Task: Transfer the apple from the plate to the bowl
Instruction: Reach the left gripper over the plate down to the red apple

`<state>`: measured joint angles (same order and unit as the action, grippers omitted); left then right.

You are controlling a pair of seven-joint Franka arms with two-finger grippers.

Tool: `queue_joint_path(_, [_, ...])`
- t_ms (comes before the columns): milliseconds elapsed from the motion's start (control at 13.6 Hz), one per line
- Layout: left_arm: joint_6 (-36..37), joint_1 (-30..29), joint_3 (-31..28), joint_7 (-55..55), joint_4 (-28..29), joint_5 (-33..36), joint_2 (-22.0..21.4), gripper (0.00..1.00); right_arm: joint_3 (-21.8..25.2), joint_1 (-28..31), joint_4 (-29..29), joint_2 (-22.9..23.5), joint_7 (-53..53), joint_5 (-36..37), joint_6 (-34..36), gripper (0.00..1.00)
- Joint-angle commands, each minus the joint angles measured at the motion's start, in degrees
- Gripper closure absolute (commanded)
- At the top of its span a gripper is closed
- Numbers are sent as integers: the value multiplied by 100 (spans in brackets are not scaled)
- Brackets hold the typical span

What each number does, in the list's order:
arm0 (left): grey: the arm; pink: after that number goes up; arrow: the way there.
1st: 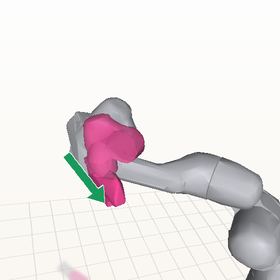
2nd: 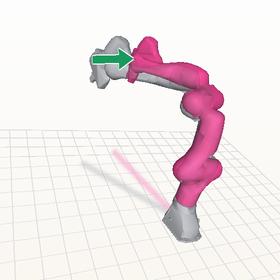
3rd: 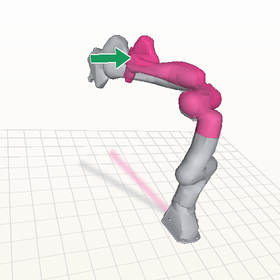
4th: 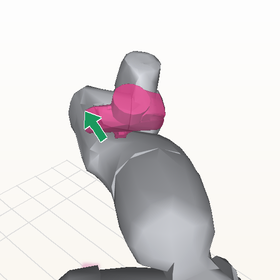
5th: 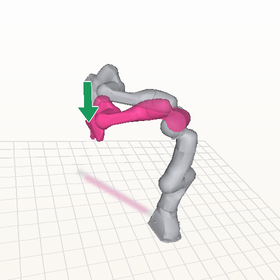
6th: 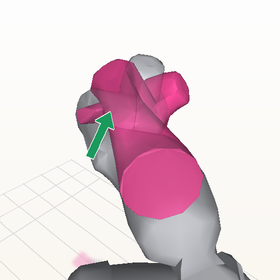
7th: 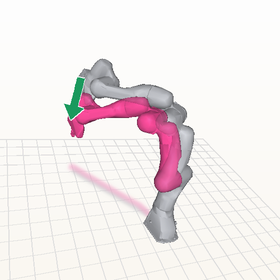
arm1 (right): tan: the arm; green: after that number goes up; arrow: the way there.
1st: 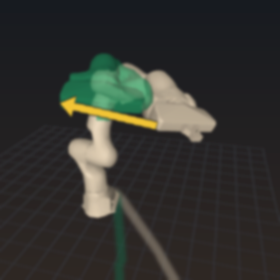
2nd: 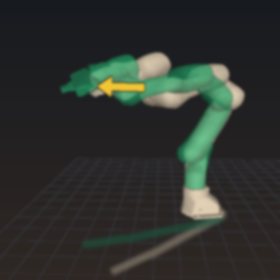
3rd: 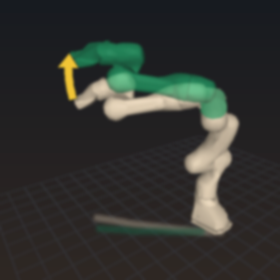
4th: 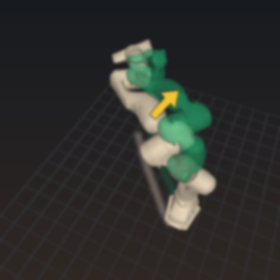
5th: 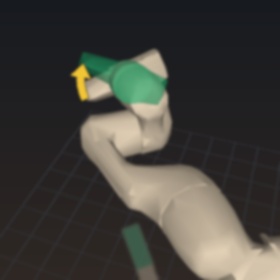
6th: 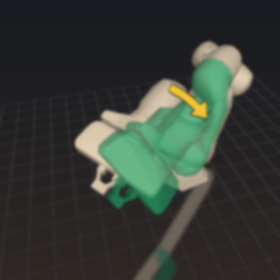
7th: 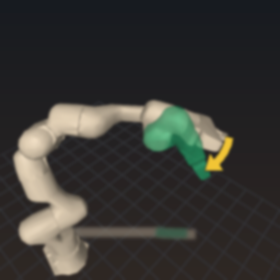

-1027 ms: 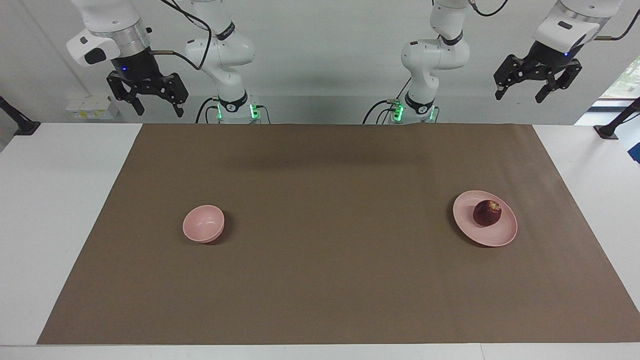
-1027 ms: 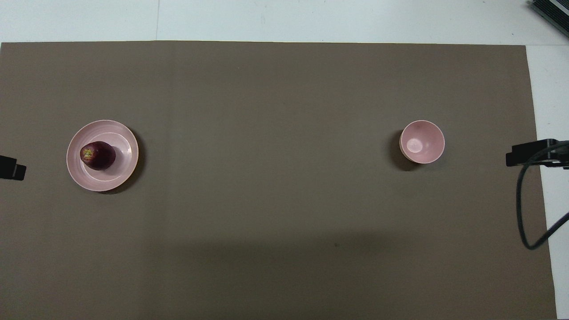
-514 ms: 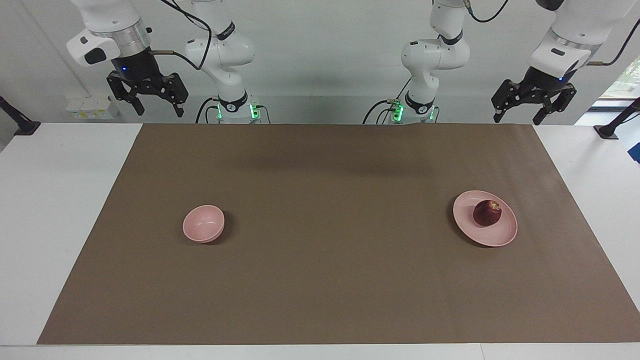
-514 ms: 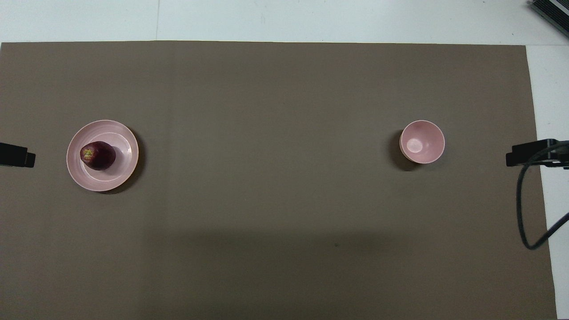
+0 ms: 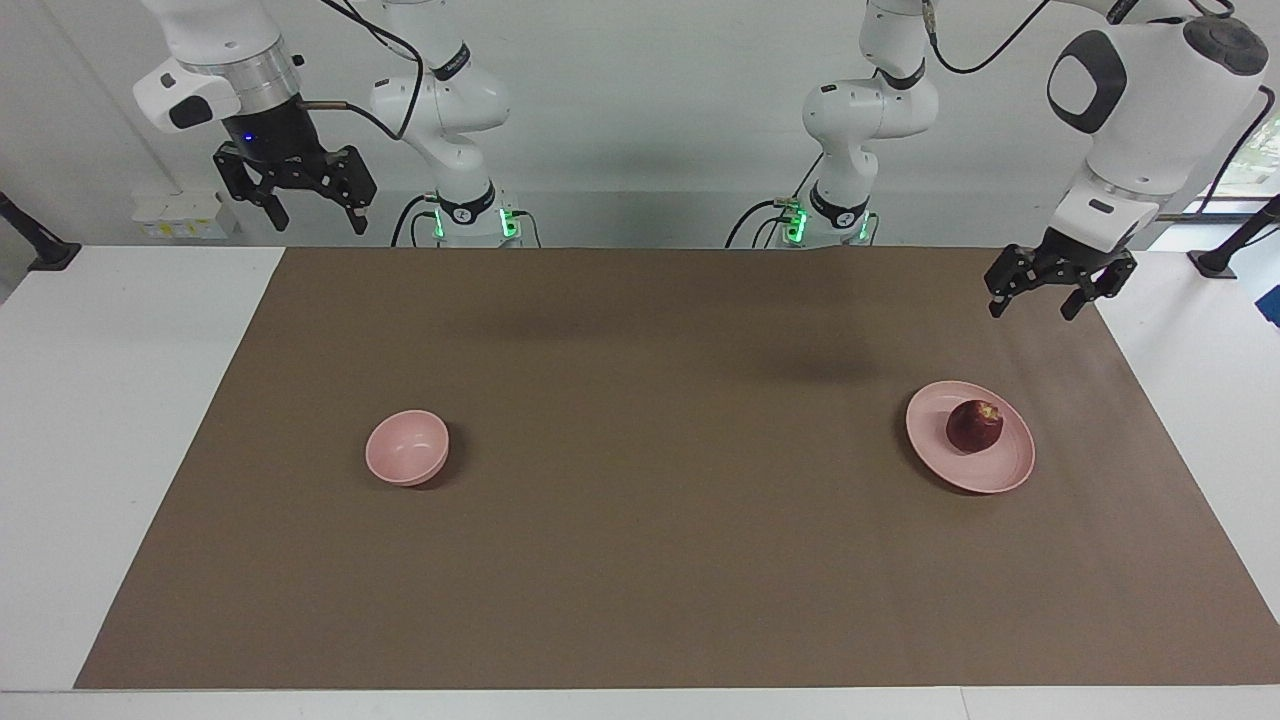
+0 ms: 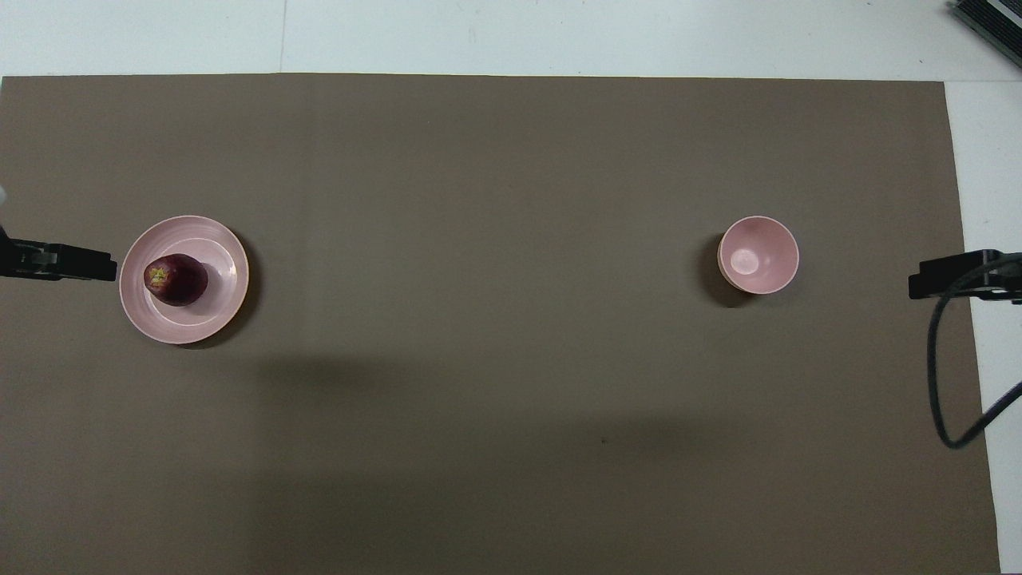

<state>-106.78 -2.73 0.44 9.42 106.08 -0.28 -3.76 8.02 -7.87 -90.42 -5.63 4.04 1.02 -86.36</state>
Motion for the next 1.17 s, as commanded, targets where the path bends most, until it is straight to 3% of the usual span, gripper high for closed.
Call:
queue_joint_path(0, [-431,-88,53,122,404,55,-134,0,-37,84,-55,-52,-149,-137,-30,0])
queue_joint_path(514, [-1538,-263,53,131,862,20,253,0,-28,84,-55,-44,-149,-137,-38,0])
queue_joint_path(1100, [-2804,-272,53,131,1442,19,1061,0,-37,84,-55,-44,-149,-137,-30,0])
